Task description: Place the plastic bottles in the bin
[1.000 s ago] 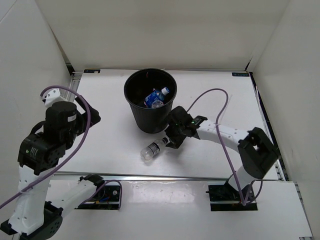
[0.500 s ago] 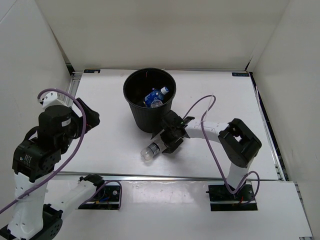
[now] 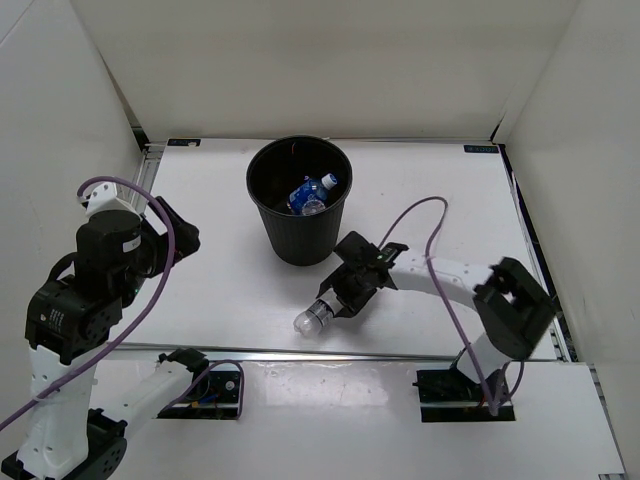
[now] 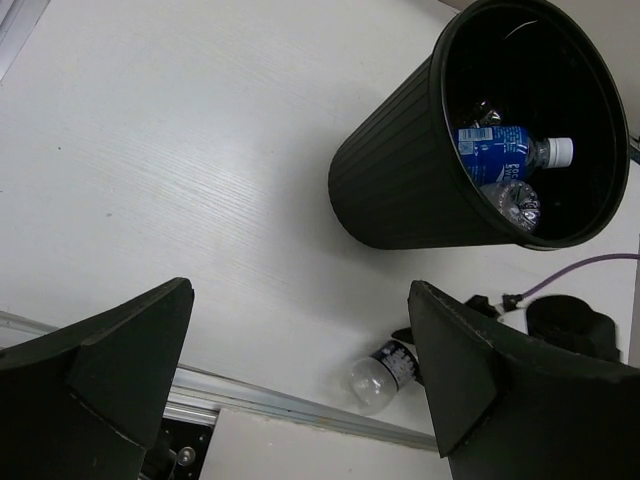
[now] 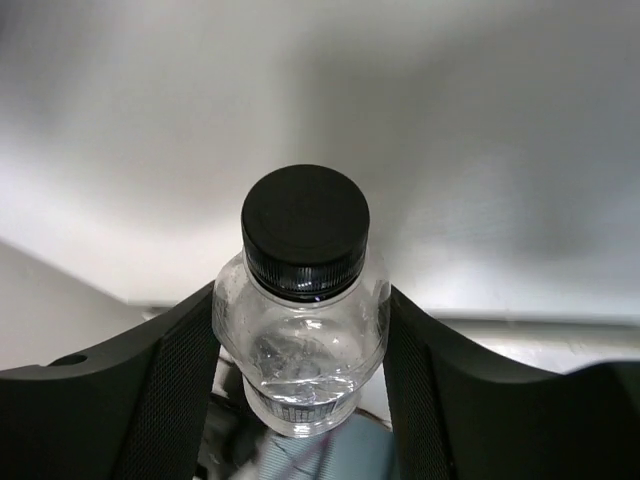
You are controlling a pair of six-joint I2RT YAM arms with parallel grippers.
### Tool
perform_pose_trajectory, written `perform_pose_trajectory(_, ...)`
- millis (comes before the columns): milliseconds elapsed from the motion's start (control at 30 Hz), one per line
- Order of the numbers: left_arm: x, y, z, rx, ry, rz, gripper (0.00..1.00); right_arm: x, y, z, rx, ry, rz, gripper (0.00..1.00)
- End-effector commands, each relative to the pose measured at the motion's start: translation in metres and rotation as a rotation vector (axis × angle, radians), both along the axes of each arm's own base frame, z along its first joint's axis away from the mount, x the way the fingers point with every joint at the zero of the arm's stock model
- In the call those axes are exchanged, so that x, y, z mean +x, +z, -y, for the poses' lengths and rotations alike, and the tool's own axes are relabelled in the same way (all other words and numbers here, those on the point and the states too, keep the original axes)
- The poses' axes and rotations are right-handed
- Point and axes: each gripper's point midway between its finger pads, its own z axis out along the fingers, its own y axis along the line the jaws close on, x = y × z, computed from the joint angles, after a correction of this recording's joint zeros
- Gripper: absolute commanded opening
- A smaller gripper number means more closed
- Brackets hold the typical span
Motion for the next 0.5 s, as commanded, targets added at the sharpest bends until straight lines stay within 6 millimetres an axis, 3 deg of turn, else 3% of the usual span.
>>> perform_pose_trajectory(0,-0.013,-0.015,-0.010,0.056,0.011,-0.074,0.99,-0.013,0.065,0.001,0.044,0.105,0.159,0.26)
perform_pose_trajectory(33,-0.014,-0.012,-0.012,0.058,0.020,-0.063,0.99,-0.012,0.081,0.000,0.060,0.120,0.208,0.26)
perform_pose_trajectory(67,-0.013,-0.012,-0.014,0.063,0.029,-0.061,0.99,-0.011,0.122,-0.007,0.119,0.143,0.301,0.25)
perform_pose_trajectory(167,-0.013,-0.011,-0.017,0.077,0.035,-0.059,0.99,0.006,0.178,0.000,0.116,0.124,0.467,0.21)
perform_pose_trajectory(200,-0.012,-0.014,-0.018,0.086,0.044,-0.065,0.99,0.016,0.222,-0.005,0.168,0.139,0.581,0.20)
perform_pose_trajectory(300,-0.011,-0.027,-0.020,0.109,0.051,-0.102,0.99,0.044,0.284,-0.006,0.173,0.111,0.788,0.18)
perform_pose_trajectory(333,-0.011,-0.027,-0.020,0.105,0.052,-0.093,0.99,0.052,0.330,-0.006,0.200,0.128,0.911,0.18)
perform_pose_trajectory(433,-0.010,-0.030,-0.019,0.094,0.061,-0.101,0.99,0.088,0.363,-0.017,0.114,0.139,1.081,0.18)
perform_pose_trajectory(467,-0.012,-0.029,-0.018,0.076,0.059,-0.093,0.99,0.109,0.378,-0.021,0.093,0.142,1.139,0.18)
